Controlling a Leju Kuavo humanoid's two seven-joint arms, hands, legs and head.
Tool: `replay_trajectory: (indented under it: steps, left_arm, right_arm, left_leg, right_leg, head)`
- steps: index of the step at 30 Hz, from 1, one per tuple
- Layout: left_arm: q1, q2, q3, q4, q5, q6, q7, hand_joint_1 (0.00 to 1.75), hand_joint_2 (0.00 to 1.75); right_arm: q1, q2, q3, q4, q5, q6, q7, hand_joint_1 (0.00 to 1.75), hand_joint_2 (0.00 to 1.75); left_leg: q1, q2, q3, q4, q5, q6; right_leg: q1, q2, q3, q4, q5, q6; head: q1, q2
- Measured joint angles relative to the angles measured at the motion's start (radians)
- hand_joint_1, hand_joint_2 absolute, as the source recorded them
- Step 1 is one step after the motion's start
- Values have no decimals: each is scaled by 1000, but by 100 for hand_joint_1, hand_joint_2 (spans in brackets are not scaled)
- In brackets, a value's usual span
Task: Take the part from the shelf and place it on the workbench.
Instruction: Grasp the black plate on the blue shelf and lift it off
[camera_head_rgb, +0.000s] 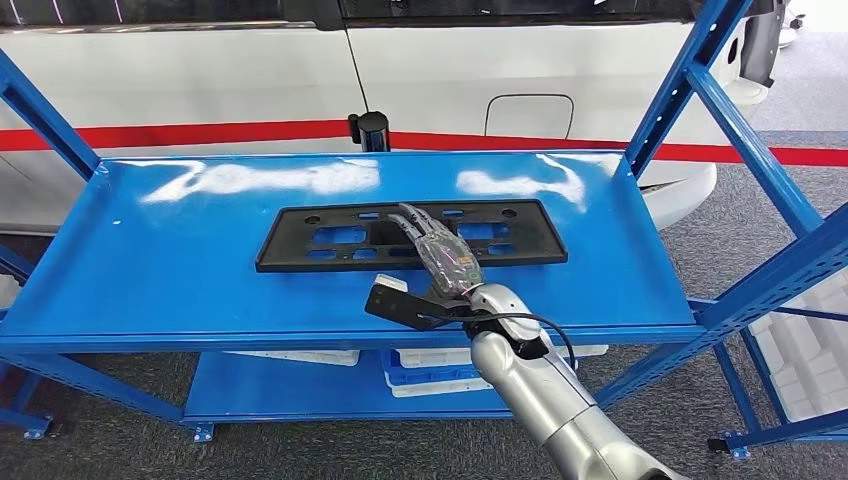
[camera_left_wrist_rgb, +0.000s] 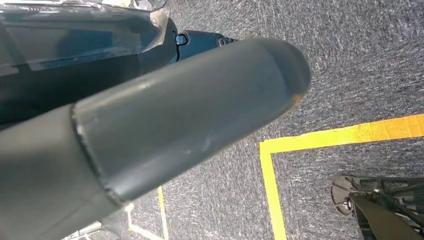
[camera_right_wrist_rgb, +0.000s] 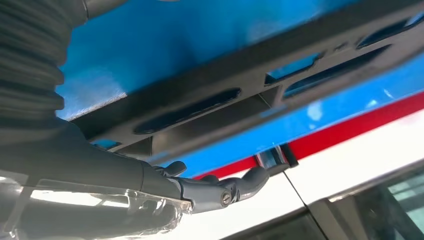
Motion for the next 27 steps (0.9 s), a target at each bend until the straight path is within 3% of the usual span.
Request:
replay_trajectory:
  steps: [5, 10, 15, 16, 19, 20, 23, 27]
  left_arm:
    - [0, -2, 0, 0, -15, -4, 16, 0, 0]
    - [0, -2, -1, 0, -44, -3, 31, 0, 0]
    - [0, -3, -4, 0, -66, -6, 34, 0, 0]
    - [0, -3, -6, 0, -71, -7, 33, 0, 0]
    - [0, -2, -11, 0, -86, -13, 27, 0, 0]
    - [0, -2, -13, 0, -90, -14, 24, 0, 0]
    - [0, -2, -18, 0, -99, -15, 18, 0, 0]
    - [0, -1, -27, 0, -104, -16, 15, 0, 0]
  right_arm:
    - [-49, 39, -3, 134, 59, -89, 31, 0, 175]
    - [-61, 52, 2, 196, 232, -221, 119, 0, 175]
    - [-61, 65, 13, 214, 358, -277, 181, 4, 175]
    - [-60, 66, 18, 215, 384, -287, 194, 25, 175]
    - [-54, 66, 30, 216, 451, -316, 224, 128, 175]
    - [-50, 66, 31, 216, 466, -322, 230, 143, 175]
    - [-40, 64, 32, 216, 497, -337, 239, 143, 175]
    - [-33, 60, 32, 216, 513, -345, 241, 170, 175]
  left_leg:
    - [0, 0, 0, 0, 0, 0]
    - [0, 0, 0, 0, 0, 0]
    - [0, 0, 0, 0, 0, 0]
    - [0, 0, 0, 0, 0, 0]
    - [0, 0, 0, 0, 0, 0]
    - [0, 0, 0, 0, 0, 0]
    - [0, 0, 0, 0, 0, 0]
    - [0, 0, 0, 0, 0, 0]
  right_leg:
    - [0, 0, 0, 0, 0, 0]
    - [0, 0, 0, 0, 0, 0]
    - [0, 0, 0, 0, 0, 0]
    - [0, 0, 0, 0, 0, 0]
    - [0, 0, 0, 0, 0, 0]
    - [0, 0, 0, 0, 0, 0]
    - [0, 0, 0, 0, 0, 0]
    - [0, 0, 0, 0, 0, 0]
  head:
    - [0, 0]
    - [0, 0]
    - [0, 0]
    - [0, 0]
    - [0, 0]
    - [0, 0]
    - [0, 0]
    - [0, 0]
